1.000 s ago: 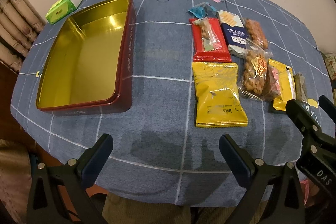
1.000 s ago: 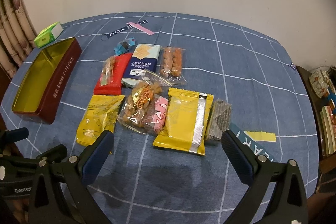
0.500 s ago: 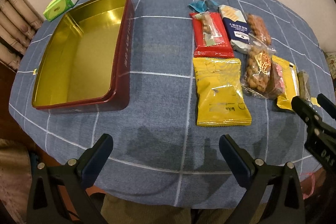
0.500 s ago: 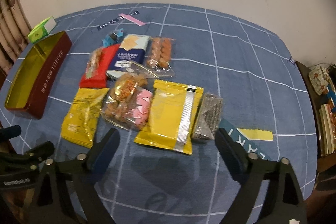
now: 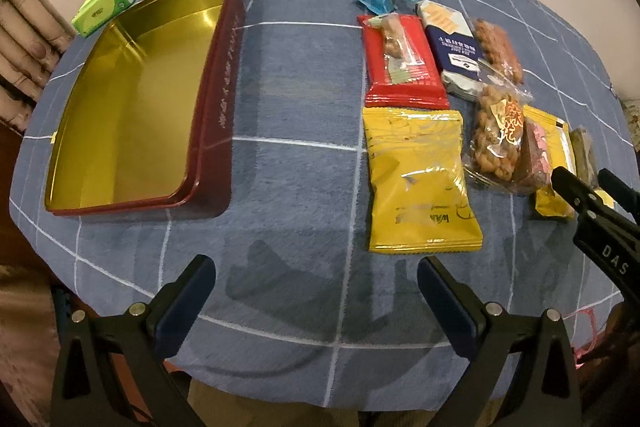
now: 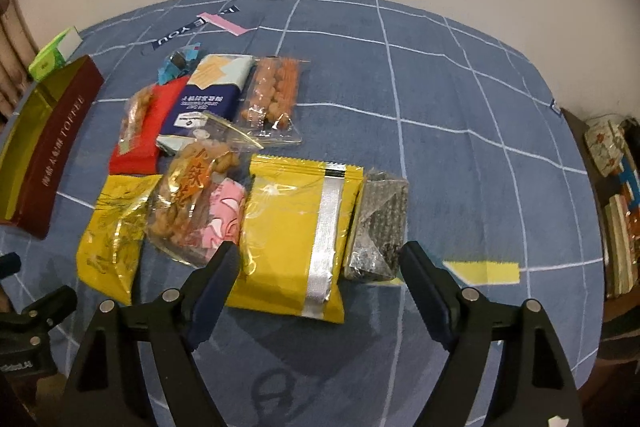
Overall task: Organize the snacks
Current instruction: 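Close the right gripper on the dark seaweed packet, then grasp the plain yellow bag with the left gripper while the right holds the seaweed packet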
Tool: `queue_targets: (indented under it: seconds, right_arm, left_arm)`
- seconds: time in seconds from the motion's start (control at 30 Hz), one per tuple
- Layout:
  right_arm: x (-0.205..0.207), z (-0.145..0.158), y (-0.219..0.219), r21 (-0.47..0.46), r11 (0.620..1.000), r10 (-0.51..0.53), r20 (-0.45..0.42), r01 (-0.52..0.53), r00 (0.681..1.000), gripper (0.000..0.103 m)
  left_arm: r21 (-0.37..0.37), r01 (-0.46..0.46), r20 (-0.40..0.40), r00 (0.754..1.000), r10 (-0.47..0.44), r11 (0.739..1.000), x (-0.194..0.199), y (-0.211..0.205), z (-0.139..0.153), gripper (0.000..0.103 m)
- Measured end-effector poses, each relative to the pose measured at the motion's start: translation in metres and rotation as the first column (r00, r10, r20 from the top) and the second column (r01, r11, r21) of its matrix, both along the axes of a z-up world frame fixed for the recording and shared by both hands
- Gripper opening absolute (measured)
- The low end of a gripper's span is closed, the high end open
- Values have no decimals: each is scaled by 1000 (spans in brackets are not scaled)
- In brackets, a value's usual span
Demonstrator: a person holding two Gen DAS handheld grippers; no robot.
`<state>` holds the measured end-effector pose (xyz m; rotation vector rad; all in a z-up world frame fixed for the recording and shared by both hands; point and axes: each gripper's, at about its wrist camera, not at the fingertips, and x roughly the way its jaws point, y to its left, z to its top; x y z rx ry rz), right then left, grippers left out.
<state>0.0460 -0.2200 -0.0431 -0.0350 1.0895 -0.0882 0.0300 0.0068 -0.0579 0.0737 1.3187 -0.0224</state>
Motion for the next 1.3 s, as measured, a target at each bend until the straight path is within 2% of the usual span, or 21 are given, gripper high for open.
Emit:
queue_targets:
  seconds: [0.17, 0.43, 0.6, 0.7, 0.77, 1.03, 1.3]
  right_arm:
    - [-11, 11, -15, -29, 1000, 12, 22, -11, 1000, 78]
    - [-16, 11, -34, 5, 1000, -27, 1, 27, 1000, 78]
    - [-4, 7, -37, 32, 998, -49, 0, 49, 999, 67]
    - [4, 1, -40, 34, 998, -58, -17, 59, 998, 53]
    - [8, -3, -42, 56, 997, -57, -34, 59, 998, 39]
    - [16, -11, -46, 70, 996, -50, -46, 53, 998, 28]
    - [17, -13, -43, 39, 999, -23, -32, 24, 999, 26]
  left_arm:
    - [-3, 19, 8, 1000, -19, 1000, 5, -6, -1, 103]
    - [-7, 35, -2, 999, -35, 999, 10, -12, -6, 103]
    - [-1, 33, 5, 999, -33, 999, 14, -16, -6, 103]
    - [-2, 30, 4, 1000, -30, 1000, 14, -18, -6, 103]
    - [-2, 28, 4, 1000, -28, 1000, 15, -19, -6, 103]
    - [-8, 23, -1, 1000, -23, 1000, 19, -19, -7, 103]
    - [-43, 5, -4, 1000, -6, 999, 21, -22, -6, 103]
